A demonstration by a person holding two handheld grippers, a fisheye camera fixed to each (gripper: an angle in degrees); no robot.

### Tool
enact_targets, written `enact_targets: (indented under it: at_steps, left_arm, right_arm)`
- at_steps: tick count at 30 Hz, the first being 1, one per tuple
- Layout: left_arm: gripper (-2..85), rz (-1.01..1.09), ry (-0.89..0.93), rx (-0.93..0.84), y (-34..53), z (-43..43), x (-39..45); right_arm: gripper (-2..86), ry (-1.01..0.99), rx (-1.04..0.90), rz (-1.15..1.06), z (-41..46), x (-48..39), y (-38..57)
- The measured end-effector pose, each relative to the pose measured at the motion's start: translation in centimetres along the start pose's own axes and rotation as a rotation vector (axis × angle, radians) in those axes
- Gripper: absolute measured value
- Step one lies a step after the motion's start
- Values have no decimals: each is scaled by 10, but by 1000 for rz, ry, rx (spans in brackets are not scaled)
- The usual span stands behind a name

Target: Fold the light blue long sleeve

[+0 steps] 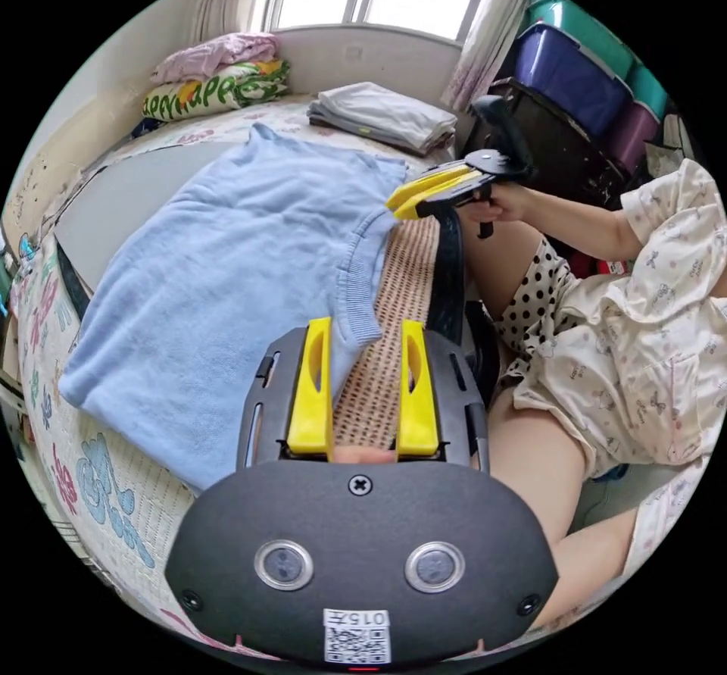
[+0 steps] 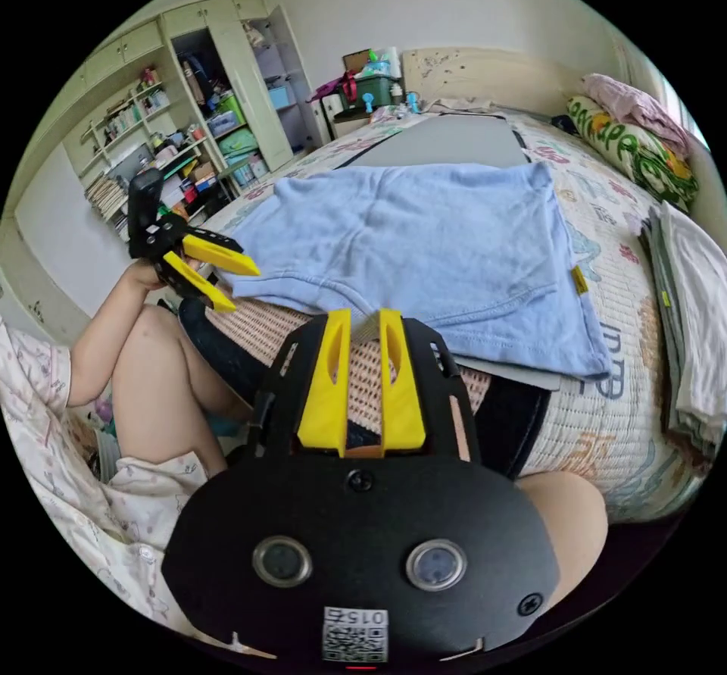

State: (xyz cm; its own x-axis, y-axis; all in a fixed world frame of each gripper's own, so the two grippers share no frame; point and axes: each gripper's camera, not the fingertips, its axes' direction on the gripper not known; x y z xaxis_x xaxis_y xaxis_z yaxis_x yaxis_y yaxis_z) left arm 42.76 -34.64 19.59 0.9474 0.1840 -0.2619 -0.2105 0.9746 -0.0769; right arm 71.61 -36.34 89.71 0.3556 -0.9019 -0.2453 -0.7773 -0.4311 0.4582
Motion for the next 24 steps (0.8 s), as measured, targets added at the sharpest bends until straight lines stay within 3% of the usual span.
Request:
enact_targets:
  at_steps: [2,9,14,24]
  left_arm:
    - [102,-19,-60,39,4,1,0]
    - [93,-199,47,89,13,-8,-34]
    - [85,-349,219,107,26,-12,-81]
    - [84,-235,53,133,44,-34,-46]
  right_arm:
    - [40,3,53,39,-4,-9,8]
    - [31,226,17,-72,-10,-79,4]
    - [30,148,41,22,-20,-80,7]
    - [30,162,44,17,-24,-112,17]
